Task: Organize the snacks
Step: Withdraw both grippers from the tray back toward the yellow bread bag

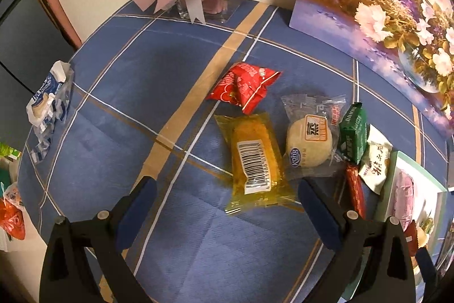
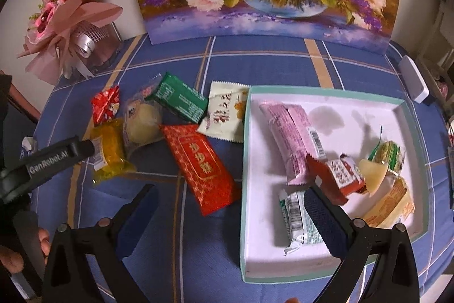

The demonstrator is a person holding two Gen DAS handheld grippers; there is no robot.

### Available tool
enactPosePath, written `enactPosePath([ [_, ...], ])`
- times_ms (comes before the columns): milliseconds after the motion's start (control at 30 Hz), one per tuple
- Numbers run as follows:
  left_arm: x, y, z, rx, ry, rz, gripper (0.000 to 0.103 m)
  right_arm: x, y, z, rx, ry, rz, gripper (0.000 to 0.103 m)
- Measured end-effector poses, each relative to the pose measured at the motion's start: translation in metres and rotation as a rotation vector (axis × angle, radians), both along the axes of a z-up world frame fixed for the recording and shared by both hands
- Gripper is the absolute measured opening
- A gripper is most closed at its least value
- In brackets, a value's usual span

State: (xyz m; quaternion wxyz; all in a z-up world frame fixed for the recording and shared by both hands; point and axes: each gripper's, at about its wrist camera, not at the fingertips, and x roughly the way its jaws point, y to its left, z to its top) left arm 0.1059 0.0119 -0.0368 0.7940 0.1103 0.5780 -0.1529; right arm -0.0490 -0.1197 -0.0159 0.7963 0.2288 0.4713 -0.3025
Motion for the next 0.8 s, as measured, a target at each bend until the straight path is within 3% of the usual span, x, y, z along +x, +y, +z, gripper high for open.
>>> enactPosePath([
  [367,0.017,-0.017,0.004,-0.013,-0.014,-0.002,0.1,0.033,-0.012,0.01,0.002,-0.014,0.024,0.103],
  [800,0.043,-0.031,-0.007,-0.066,0.002,0.021,0.1,0.053,-0.048,-0.003,0.072,-0.069,0.007,0.103],
])
